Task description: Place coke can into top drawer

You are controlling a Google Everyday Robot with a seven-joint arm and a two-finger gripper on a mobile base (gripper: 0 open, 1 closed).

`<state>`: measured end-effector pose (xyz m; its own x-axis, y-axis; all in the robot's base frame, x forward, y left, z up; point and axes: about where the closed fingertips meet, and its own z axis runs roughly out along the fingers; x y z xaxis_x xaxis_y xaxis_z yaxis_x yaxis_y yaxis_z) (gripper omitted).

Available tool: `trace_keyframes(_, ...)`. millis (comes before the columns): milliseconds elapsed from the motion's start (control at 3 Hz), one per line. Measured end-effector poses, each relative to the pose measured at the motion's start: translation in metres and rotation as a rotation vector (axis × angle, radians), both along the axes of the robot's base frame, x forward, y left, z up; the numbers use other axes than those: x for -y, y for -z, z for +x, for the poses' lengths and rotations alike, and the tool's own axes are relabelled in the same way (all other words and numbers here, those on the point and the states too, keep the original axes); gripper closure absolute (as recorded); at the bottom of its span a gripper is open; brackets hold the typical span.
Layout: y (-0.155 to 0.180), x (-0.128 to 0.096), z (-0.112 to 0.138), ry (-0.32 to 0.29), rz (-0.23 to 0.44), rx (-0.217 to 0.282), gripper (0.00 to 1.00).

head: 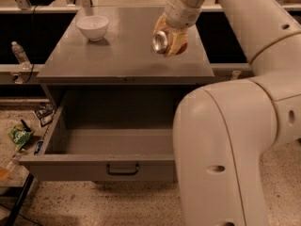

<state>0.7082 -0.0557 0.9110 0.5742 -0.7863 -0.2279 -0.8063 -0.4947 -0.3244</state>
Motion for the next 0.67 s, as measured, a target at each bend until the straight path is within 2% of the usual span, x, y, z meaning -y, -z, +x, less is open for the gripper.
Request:
trace_keyframes(333,0.001,-0.002,0.006,0.004,0.009,0.016,1.0)
trace_keyframes(667,-0.008,-0.017,-0.012,0.055,0.127,-0.029,1.0)
